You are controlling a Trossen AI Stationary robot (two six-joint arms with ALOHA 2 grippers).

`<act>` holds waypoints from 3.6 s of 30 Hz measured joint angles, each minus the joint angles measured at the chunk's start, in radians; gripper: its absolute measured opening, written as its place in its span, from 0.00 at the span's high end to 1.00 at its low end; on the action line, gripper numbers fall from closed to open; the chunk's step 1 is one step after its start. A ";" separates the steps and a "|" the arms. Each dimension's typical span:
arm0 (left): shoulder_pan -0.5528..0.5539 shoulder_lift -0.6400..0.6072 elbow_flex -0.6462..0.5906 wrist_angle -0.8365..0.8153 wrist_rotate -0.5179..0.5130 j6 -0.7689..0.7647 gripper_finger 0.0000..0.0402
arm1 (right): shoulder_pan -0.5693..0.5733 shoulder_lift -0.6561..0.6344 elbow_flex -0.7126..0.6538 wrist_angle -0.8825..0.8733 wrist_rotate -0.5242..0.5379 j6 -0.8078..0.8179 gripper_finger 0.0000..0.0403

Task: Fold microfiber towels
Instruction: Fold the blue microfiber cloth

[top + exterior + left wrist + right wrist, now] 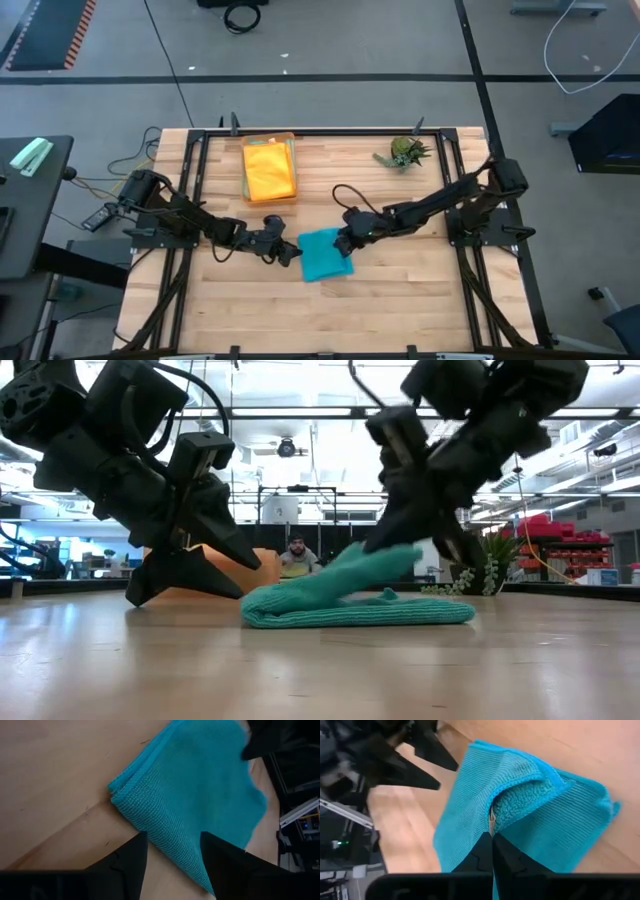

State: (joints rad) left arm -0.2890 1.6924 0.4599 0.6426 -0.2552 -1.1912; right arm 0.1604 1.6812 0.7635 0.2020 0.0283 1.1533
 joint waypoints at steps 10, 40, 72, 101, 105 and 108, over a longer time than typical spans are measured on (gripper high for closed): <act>0.001 0.001 0.000 0.002 0.000 0.007 0.53 | 0.010 -0.099 0.000 -0.216 -0.032 0.019 1.00; 0.006 0.024 0.092 0.111 0.000 0.134 0.59 | 0.061 -0.041 0.065 -0.545 0.060 -0.074 1.00; 0.260 0.379 0.674 -0.212 0.401 0.718 0.95 | 0.297 -0.095 0.080 -0.543 0.216 0.216 0.98; 0.345 0.300 0.869 -0.730 0.406 0.879 0.94 | 0.172 -0.028 0.030 -0.622 0.233 -0.085 0.99; 0.288 0.190 0.720 -0.728 0.348 0.822 0.98 | 0.101 -0.036 0.029 -0.616 0.196 -0.306 0.99; 0.224 0.074 0.539 -0.603 0.249 0.681 0.97 | 0.047 -0.039 0.028 -0.596 0.177 -0.492 0.99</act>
State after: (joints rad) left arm -0.0645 1.7665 0.9986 0.0398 -0.0063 -0.5106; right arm 0.2075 1.6421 0.7914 -0.3944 0.2055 0.6610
